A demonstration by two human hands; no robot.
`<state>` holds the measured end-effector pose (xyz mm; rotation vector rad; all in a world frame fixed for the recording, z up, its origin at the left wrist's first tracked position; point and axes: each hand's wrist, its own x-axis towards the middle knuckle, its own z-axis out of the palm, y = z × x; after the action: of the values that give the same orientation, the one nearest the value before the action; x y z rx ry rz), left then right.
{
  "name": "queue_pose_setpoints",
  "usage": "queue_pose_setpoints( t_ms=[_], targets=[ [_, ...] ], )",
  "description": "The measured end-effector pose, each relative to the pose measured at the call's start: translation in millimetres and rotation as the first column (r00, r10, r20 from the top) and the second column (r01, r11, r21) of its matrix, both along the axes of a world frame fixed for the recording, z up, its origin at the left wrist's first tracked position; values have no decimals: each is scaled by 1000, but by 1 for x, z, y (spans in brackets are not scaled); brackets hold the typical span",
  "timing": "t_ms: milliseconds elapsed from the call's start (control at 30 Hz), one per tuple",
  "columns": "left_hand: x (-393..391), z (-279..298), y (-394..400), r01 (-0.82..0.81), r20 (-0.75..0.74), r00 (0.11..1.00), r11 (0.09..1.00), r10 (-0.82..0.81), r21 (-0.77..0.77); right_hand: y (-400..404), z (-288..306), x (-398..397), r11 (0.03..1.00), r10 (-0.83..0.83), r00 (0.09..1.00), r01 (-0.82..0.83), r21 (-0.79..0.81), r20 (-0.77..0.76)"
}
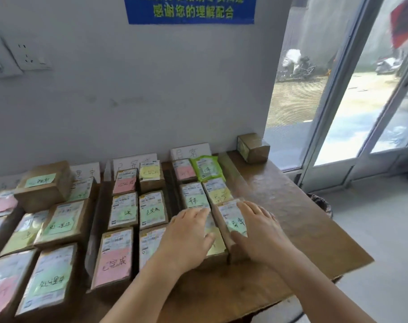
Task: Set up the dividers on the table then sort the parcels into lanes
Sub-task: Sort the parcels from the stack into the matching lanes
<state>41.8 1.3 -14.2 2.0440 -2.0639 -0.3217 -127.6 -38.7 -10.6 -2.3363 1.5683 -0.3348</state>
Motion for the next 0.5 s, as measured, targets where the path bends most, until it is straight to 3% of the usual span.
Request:
queue_pose_setpoints(
  t_ms=[267, 500],
  targets=[
    [-94, -10, -35, 10, -27, 1000, 999, -9, 45, -33, -9, -100, 999, 3, 1000, -2, 47, -15],
    [-131, -13, -87, 38, -55, 998, 999, -37, 31, -88, -23, -138, 998, -45, 998, 47, 45, -48]
  ],
)
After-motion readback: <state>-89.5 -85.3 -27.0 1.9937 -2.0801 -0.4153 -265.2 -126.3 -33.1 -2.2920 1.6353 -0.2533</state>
